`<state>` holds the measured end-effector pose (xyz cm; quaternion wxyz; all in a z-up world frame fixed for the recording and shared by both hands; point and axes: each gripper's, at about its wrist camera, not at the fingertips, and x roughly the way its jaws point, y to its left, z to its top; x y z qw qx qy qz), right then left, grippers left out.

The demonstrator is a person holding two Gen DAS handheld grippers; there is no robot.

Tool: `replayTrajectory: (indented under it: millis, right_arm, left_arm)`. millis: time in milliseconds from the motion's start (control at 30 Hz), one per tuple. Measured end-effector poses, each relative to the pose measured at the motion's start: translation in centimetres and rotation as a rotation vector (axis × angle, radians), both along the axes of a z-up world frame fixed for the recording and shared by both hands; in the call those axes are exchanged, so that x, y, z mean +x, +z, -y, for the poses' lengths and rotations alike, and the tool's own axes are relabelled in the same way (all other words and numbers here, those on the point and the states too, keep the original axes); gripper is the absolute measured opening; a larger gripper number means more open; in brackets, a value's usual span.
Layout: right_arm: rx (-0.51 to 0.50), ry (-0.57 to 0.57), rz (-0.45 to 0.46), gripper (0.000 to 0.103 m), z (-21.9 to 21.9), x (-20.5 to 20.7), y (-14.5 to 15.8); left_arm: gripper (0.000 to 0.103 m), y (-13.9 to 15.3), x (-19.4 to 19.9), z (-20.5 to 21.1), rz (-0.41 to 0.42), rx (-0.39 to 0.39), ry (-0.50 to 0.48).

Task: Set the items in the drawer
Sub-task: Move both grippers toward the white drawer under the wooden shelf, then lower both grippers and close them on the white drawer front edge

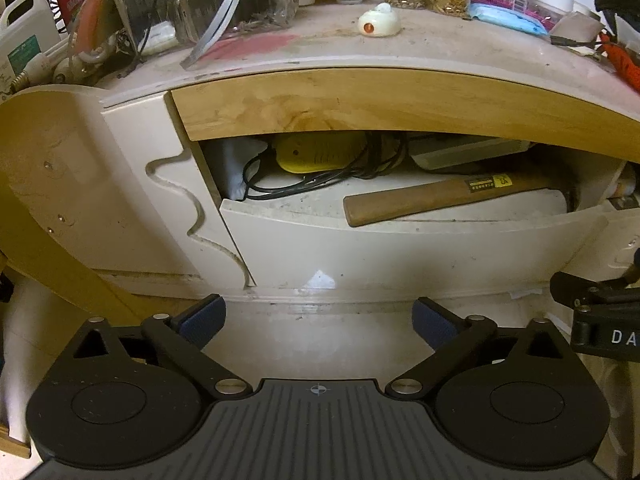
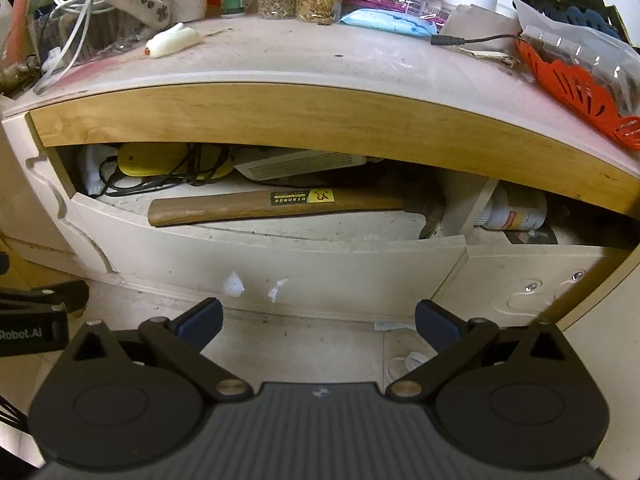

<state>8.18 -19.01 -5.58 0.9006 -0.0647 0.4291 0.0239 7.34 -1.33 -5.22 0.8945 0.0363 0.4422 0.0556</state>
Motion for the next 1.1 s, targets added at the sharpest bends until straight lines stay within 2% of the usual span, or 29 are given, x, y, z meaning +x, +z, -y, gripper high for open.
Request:
replayTrajectory:
  millis: [467, 600, 800, 1100]
  right_arm:
    - [0.017, -0.009, 0.007, 0.103, 0.0, 1.8, -1.2]
    - [0.009, -0.007, 0.005, 0.103, 0.1, 2.4, -1.6]
    - [-0.001, -0.004, 0.002, 0.103, 0.1, 3.3, -2.3]
    - [-0.018, 0.0, -0.002, 0.103, 0.2, 4.7, -3.2]
  left_arm:
    - [0.103, -1.7, 2.3, 0.2, -0.025, 0.006, -0.006]
    - [0.103, -2.1, 3.0, 0.1, -0.038, -0.032, -0.011]
    - [0.103, -2.8, 4.1, -0.1, -0.047, -0.04, -0.008]
    - [0.103, -4.4, 5.6, -0.2, -0.064, -0.021, -0.005]
